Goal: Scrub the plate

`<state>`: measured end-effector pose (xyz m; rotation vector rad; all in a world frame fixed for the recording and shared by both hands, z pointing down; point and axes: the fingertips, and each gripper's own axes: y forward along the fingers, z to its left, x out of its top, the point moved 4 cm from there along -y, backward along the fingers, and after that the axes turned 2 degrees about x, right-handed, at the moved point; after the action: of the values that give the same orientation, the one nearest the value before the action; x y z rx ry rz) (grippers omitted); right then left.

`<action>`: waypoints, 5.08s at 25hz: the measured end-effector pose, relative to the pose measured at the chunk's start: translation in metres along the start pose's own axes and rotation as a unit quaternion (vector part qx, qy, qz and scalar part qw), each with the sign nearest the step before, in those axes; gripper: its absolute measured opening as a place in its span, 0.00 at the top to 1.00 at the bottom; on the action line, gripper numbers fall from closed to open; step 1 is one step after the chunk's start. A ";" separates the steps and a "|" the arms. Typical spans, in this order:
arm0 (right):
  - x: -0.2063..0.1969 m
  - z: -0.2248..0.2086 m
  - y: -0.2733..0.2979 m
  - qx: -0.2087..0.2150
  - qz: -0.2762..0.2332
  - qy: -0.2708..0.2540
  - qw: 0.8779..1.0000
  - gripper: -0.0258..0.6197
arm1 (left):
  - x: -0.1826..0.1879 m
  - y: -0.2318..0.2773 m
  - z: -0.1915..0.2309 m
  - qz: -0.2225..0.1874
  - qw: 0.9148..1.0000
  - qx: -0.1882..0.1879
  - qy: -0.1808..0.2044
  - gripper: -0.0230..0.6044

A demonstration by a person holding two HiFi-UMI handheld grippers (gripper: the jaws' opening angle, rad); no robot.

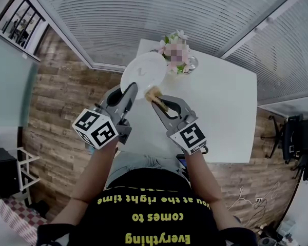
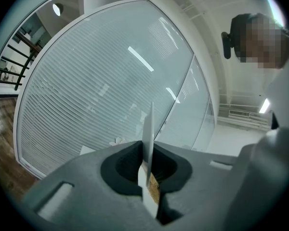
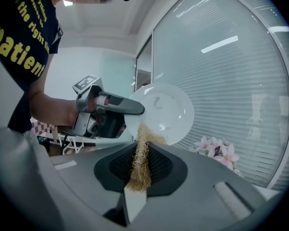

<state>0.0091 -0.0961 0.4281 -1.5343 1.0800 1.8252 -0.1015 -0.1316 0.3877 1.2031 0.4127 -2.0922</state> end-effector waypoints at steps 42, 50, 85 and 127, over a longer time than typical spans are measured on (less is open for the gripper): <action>-0.006 -0.078 -0.087 -0.139 -0.049 0.087 0.985 0.89 | -0.016 -0.009 -0.004 0.019 1.000 -0.018 0.002 0.93; 0.000 -0.072 -0.097 -0.139 -0.056 0.089 0.985 0.89 | -0.026 -0.012 -0.017 0.037 0.998 -0.019 0.050 0.93; 0.070 -0.054 -0.106 0.005 -0.107 0.072 0.992 0.89 | -0.060 -0.013 -0.071 0.093 0.981 0.036 0.166 0.93; 0.033 -0.058 -0.099 -0.017 -0.068 0.034 0.997 0.89 | -0.059 0.006 -0.068 0.057 0.995 0.026 0.082 0.93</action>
<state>0.1133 -0.0928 0.3696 -1.6588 0.9536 1.7198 -0.0339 -0.0743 0.4026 1.4028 0.3559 -1.9242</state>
